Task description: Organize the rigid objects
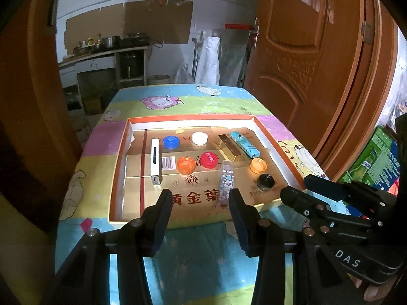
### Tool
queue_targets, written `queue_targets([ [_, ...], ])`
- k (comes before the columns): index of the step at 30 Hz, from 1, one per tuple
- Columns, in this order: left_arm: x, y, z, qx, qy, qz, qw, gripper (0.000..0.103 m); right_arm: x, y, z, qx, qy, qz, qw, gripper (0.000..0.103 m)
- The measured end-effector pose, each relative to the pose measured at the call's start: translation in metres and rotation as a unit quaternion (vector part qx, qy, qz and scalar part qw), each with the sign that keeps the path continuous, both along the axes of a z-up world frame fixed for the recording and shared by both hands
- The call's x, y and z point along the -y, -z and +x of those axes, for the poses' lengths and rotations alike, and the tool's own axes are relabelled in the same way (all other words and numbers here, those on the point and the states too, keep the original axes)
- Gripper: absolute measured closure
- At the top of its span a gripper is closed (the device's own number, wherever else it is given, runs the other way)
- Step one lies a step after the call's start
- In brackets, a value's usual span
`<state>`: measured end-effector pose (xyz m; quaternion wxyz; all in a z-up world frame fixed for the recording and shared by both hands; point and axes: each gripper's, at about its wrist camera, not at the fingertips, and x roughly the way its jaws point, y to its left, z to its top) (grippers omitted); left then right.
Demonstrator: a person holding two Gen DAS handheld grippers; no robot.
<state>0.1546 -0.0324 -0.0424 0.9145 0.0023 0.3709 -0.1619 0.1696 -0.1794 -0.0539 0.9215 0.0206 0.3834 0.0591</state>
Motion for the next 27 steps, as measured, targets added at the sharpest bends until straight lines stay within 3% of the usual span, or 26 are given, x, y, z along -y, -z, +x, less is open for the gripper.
queue_targets([
  [15, -0.009, -0.013, -0.039, 0.024, -0.012, -0.005, 0.9996, 0.057, -0.013, -0.016, -0.037, 0.023, 0.006, -0.012, 1.000, 0.057],
  [27, -0.014, -0.024, -0.067, 0.052, -0.062, 0.010, 0.9967, 0.057, -0.017, -0.023, -0.061, 0.039, 0.030, -0.023, 0.999, 0.057],
])
